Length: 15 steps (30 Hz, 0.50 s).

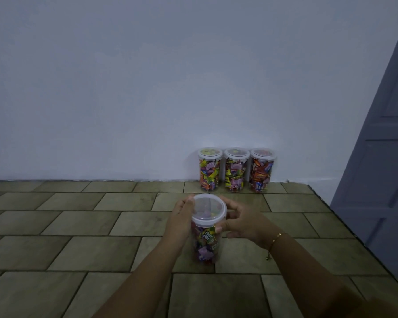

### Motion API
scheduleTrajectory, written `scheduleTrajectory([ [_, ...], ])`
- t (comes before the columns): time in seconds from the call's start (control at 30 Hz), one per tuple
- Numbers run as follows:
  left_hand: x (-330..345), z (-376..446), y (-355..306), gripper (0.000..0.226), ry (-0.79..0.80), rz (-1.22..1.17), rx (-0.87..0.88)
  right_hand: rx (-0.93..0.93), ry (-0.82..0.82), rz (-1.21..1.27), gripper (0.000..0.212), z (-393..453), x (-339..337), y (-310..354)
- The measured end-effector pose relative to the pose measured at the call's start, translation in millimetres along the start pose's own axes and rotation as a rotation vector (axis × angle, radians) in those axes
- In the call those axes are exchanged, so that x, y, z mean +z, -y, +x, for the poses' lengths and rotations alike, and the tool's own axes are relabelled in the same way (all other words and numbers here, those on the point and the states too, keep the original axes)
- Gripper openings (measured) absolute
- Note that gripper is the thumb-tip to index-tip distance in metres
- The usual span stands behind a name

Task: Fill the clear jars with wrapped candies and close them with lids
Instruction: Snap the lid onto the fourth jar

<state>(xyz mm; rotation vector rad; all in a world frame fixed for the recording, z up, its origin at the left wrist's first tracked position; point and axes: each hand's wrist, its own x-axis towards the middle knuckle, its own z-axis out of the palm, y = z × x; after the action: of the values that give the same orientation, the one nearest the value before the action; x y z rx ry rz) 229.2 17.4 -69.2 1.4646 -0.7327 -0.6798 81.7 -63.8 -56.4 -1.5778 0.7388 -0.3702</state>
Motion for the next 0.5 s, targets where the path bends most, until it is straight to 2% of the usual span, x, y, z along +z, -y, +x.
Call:
scheduleTrajectory([
  [0.13,0.4,-3.0,-3.8,0.022,0.005,0.041,0.015,-0.009,-0.010,-0.010,0.088,0.7,0.1,-1.7],
  [0.2,-4.3,-3.6,-6.0,0.023,0.053,0.113,0.106,-0.019,0.001,0.023,0.088,1.3,0.0,-2.6],
  [0.23,-8.3,-3.1,-7.8,0.030,0.111,0.195,0.161,-0.025,0.012,0.051,0.086,1.3,0.2,-2.3],
  [0.3,-17.3,2.1,-8.4,0.082,0.278,0.365,0.226,-0.047,0.038,0.075,0.081,2.2,1.2,-0.8],
  [0.33,-21.4,5.6,-9.0,0.100,0.347,0.419,0.219,-0.060,0.038,0.068,0.077,4.0,1.6,1.0],
  [0.4,-27.5,14.2,-9.4,0.108,0.407,0.451,0.196,-0.079,0.040,0.085,0.076,10.0,2.3,4.7],
  [0.5,-32.9,31.3,-10.4,0.106,0.340,0.535,0.206,-0.077,0.040,0.116,0.083,26.8,2.4,7.2],
])
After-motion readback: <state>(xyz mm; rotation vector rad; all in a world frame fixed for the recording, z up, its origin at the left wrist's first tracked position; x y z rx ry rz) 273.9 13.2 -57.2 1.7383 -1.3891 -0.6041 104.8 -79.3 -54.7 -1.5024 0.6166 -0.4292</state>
